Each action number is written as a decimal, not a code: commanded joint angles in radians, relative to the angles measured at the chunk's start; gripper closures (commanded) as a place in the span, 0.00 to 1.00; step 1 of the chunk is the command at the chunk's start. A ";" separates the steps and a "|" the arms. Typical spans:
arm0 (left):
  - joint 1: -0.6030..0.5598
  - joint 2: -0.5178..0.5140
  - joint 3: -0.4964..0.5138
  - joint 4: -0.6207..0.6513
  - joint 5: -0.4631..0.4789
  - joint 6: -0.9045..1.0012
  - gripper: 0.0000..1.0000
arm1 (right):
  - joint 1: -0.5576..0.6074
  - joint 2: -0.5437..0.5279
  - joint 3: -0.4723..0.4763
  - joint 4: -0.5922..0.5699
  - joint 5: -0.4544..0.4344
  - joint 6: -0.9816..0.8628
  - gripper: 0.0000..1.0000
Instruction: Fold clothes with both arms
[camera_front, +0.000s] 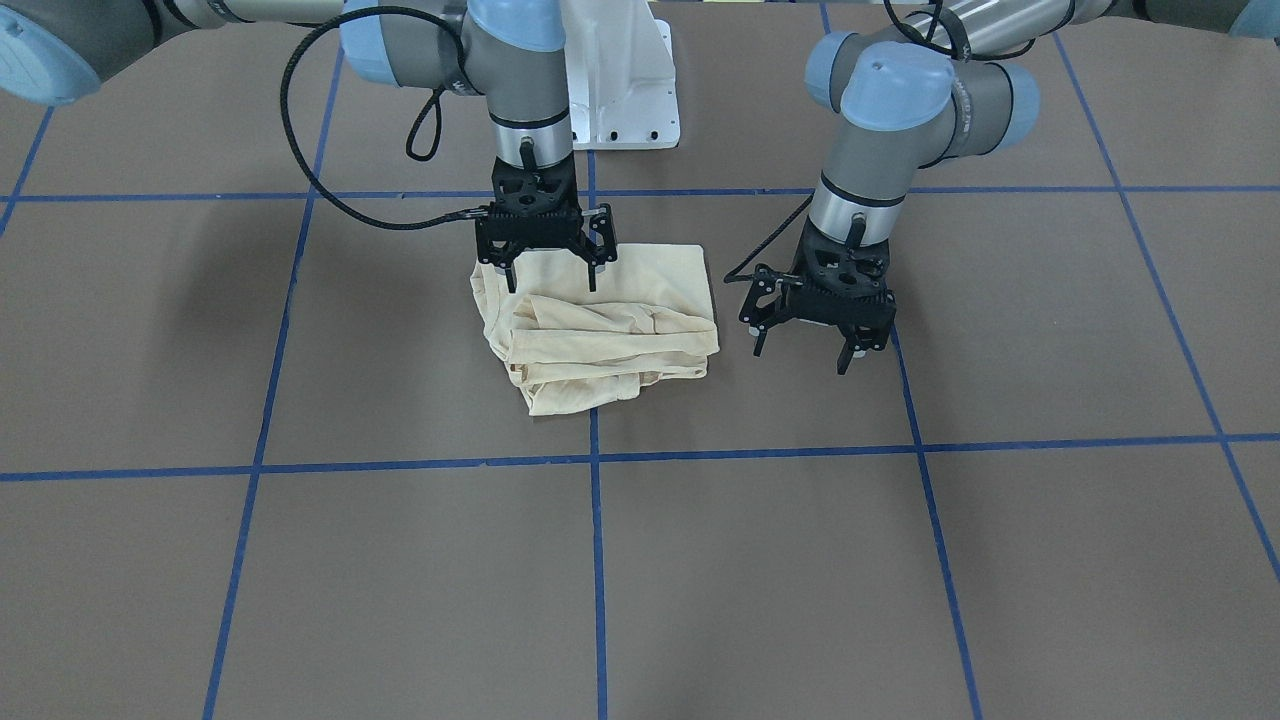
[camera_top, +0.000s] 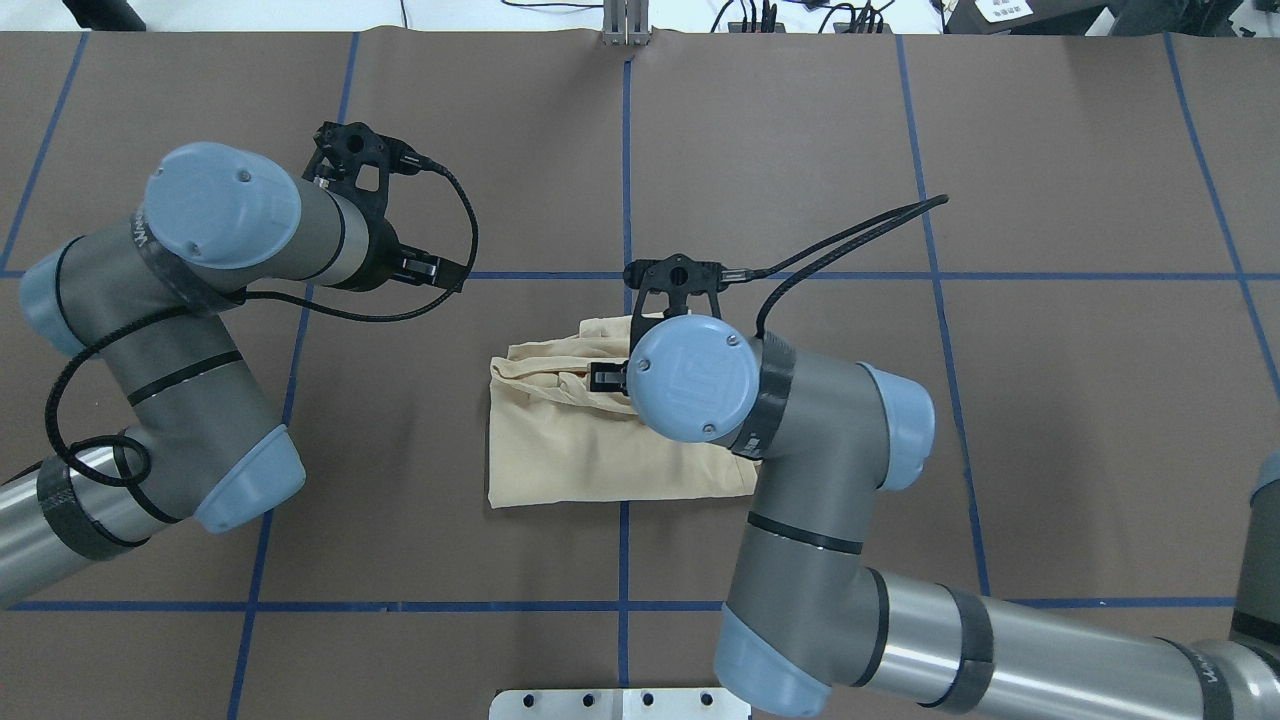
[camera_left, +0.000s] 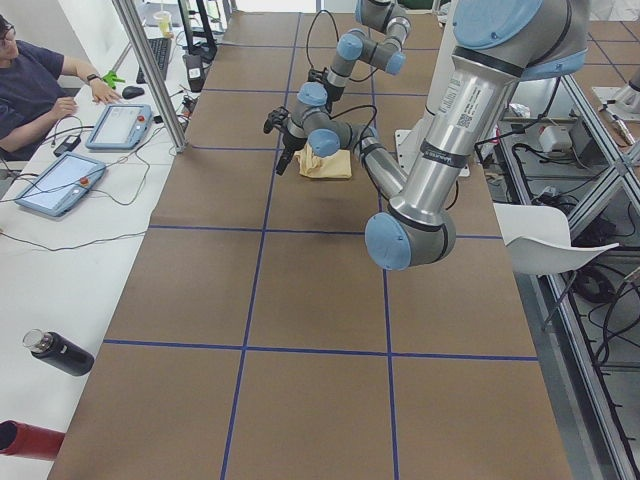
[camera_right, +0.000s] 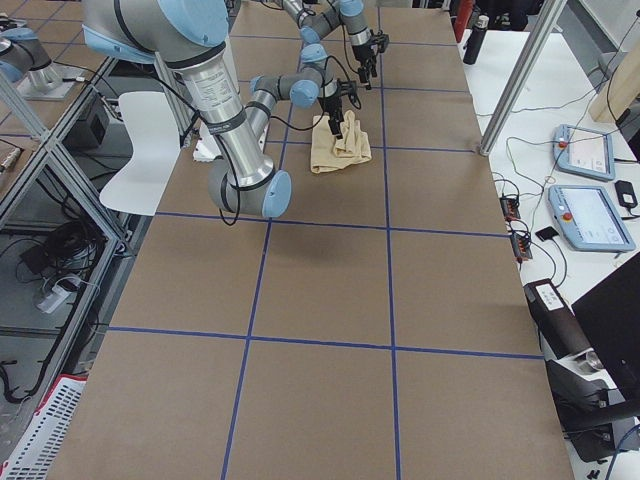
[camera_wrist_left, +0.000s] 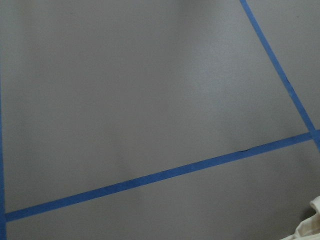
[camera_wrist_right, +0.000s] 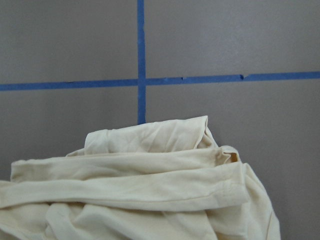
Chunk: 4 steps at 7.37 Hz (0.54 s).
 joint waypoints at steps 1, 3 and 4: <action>-0.003 0.006 -0.001 -0.006 -0.001 -0.001 0.00 | -0.022 0.115 -0.162 -0.061 0.038 -0.032 0.00; -0.003 0.006 -0.001 -0.006 -0.001 -0.004 0.00 | -0.024 0.117 -0.201 -0.059 0.060 -0.073 0.00; -0.003 0.006 -0.001 -0.006 -0.001 -0.004 0.00 | -0.021 0.123 -0.220 -0.055 0.056 -0.087 0.00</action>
